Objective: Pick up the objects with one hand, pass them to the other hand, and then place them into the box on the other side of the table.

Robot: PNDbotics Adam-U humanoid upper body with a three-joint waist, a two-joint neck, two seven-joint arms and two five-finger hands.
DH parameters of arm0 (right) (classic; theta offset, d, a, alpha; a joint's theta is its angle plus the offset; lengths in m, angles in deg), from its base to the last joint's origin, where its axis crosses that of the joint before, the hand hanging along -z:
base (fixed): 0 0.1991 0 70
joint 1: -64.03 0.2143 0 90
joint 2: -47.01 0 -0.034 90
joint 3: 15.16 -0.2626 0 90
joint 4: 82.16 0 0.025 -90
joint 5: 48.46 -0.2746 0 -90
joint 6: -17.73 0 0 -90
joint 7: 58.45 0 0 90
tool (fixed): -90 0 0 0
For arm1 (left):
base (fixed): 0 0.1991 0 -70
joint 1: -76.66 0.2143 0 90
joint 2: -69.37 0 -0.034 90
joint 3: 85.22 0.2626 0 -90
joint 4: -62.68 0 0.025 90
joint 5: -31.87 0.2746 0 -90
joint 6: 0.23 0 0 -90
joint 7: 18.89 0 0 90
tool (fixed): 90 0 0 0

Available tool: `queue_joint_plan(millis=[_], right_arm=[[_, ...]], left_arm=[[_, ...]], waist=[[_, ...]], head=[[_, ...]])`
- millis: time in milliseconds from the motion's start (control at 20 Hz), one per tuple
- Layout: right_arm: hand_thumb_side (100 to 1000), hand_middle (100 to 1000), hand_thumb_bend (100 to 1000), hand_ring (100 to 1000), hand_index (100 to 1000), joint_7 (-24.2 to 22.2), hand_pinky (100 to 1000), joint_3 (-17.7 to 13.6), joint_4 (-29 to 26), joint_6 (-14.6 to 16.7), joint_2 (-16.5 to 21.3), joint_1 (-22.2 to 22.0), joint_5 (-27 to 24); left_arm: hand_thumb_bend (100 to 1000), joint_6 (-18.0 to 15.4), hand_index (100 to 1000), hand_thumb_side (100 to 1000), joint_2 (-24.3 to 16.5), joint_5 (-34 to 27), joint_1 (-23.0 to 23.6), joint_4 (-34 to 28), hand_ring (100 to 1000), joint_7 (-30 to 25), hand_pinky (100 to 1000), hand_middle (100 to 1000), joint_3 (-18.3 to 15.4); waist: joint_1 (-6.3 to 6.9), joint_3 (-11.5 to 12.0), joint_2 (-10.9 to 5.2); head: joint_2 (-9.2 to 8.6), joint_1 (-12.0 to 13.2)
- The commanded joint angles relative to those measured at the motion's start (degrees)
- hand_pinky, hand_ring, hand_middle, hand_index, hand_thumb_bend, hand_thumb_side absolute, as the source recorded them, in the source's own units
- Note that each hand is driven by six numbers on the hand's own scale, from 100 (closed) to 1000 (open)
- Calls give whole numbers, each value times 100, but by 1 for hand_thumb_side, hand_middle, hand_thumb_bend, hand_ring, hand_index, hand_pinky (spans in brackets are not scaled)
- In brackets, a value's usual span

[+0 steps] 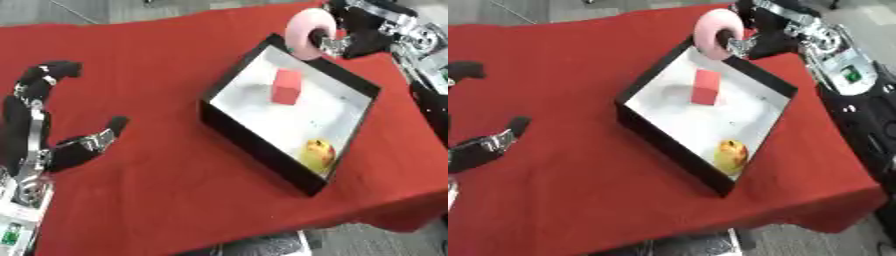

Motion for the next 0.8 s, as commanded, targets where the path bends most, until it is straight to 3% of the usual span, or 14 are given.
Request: queue_joint_plan(millis=[50, 300, 350, 450, 500, 600, 650, 800], right_arm=[[198, 484, 100, 702, 549, -9, 913, -147, 107, 296, 313, -31, 163], [189, 618, 100, 771, 680, -256, 937, -169, 166, 760, 296, -227, 504], [190, 676, 100, 806, 717, -310, 952, -188, 161, 830, 296, -261, 525], [178, 862, 100, 909, 875, -446, 1000, -221, 136, 979, 300, -330, 554], [128, 927, 100, 950, 926, -520, 1000, -243, 123, 1064, 296, -369, 564], [166, 968, 100, 975, 955, -651, 1000, -297, 122, 1229, 278, -452, 561], [232, 998, 100, 990, 975, -685, 1000, -323, 128, 1281, 267, -493, 546], [311, 1000, 100, 998, 982, -684, 1000, -400, 118, 1321, 236, -598, 451]], left_arm=[[597, 29, 786, 612, -126, -74, -51, -147, 758, 16, 850, 602, -59], [595, 121, 780, 607, -147, -209, 10, -233, 755, 101, 853, 597, -198], [596, 148, 779, 605, -173, -244, 16, -263, 755, 123, 853, 597, -231], [594, 213, 776, 605, -224, -298, 39, -317, 753, 171, 855, 595, -306], [591, 252, 776, 607, -243, -335, 54, -332, 753, 196, 857, 593, -347], [591, 329, 775, 608, -294, -411, 81, -351, 753, 235, 857, 593, -421], [591, 357, 775, 608, -326, -438, 93, -362, 753, 251, 857, 593, -451], [590, 443, 774, 607, -410, -529, 136, -404, 753, 308, 859, 592, -544]], waist=[[80, 0, -173], [97, 18, -164], [101, 23, -163], [103, 28, -160], [102, 27, -159], [102, 22, -159], [103, 20, -157], [111, 18, -154]], head=[[-88, -32], [-78, 19], [-76, 18], [-73, 5], [-67, -1], [-56, -8], [-54, -12], [-39, -25]])
